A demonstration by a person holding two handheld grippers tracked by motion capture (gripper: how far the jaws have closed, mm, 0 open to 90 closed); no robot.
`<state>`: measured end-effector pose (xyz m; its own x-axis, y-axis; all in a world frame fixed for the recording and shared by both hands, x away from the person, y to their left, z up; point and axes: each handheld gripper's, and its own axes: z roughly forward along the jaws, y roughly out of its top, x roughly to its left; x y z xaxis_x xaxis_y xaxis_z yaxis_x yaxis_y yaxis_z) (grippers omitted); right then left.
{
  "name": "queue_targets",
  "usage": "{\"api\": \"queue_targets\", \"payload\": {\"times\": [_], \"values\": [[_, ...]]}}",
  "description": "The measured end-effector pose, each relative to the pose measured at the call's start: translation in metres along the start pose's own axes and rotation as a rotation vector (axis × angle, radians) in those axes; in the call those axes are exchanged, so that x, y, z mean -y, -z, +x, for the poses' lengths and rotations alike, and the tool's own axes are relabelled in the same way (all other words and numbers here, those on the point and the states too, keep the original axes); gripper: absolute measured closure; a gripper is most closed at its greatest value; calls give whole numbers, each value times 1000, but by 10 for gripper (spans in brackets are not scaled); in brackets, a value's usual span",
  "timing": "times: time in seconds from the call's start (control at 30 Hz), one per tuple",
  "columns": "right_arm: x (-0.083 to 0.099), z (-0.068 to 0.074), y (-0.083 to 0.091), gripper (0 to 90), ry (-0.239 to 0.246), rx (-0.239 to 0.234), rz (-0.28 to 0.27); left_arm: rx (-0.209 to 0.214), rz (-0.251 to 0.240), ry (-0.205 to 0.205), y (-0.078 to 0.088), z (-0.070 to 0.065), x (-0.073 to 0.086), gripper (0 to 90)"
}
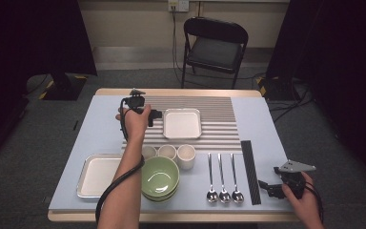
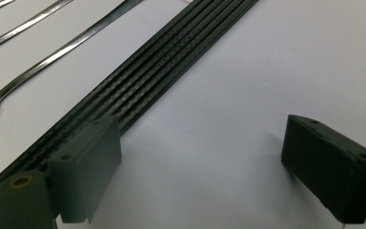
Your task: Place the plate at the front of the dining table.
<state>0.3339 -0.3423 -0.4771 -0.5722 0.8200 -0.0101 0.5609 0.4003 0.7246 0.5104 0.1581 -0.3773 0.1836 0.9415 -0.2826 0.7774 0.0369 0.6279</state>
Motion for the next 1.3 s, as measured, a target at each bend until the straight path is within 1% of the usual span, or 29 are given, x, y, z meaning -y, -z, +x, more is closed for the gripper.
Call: {"api": "queue_targets", "payload": {"times": [0.1,0.13,0.2,0.3,0.33,0.53,0.6,0.67,0.87,1.0,1.07,1.17,1.23,1.3], "values": [[0,0,0,123,0,0,0,3,2,0,2,2,2,198],[0,0,0,123,0,0,0,-1,-1,2,3,2,2,198],[0,0,0,123,0,0,0,1,5,-2,5,3,4,197],[0,0,0,123,0,0,0,5,1,-5,6,5,6,197],[0,0,0,123,0,0,0,14,2,3,7,6,6,197],[0,0,0,123,0,0,0,15,2,1,10,10,10,197],[0,0,0,123,0,0,0,26,2,7,12,11,12,197],[0,0,0,123,0,0,0,31,3,2,14,12,12,197],[0,0,0,123,0,0,0,25,-3,1,20,18,15,197],[0,0,0,123,0,0,0,32,1,-8,24,21,17,197],[0,0,0,123,0,0,0,40,5,1,26,21,19,197],[0,0,0,123,0,0,0,37,3,-6,28,22,22,197],[0,0,0,123,0,0,0,35,3,1,29,24,23,197],[0,0,0,123,0,0,0,36,5,-9,31,25,25,197]]}}
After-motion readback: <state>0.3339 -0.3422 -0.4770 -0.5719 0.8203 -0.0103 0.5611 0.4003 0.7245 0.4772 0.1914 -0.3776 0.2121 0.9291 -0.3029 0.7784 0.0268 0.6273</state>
